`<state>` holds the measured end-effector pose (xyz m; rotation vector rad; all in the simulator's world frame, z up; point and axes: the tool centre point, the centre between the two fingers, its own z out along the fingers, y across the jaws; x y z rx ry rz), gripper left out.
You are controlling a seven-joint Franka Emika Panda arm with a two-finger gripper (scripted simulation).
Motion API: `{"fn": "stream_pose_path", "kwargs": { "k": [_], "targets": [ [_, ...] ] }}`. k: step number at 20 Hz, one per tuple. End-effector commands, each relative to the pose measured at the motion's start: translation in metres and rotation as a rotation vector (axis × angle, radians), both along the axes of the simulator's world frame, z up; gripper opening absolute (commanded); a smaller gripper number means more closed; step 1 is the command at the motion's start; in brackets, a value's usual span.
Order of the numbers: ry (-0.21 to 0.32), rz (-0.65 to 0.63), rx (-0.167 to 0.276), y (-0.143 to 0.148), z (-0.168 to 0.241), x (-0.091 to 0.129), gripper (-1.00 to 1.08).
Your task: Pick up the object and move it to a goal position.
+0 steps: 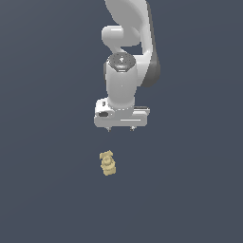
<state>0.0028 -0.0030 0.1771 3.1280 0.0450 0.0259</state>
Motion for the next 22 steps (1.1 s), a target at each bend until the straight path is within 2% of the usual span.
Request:
{"fn": "stream_pose_path", "kwargs": {
  "k": [1,14,22],
  "targets": [
    [0.0,0.0,0.0,0.0,0.0,0.0,1.0],
    [0.005,0.045,-0.008,0.01,0.008,-0.003,1.0],
    [0.007,0.074,-0.008,0.002,0.001,0.012,1.0]
  ]
}}
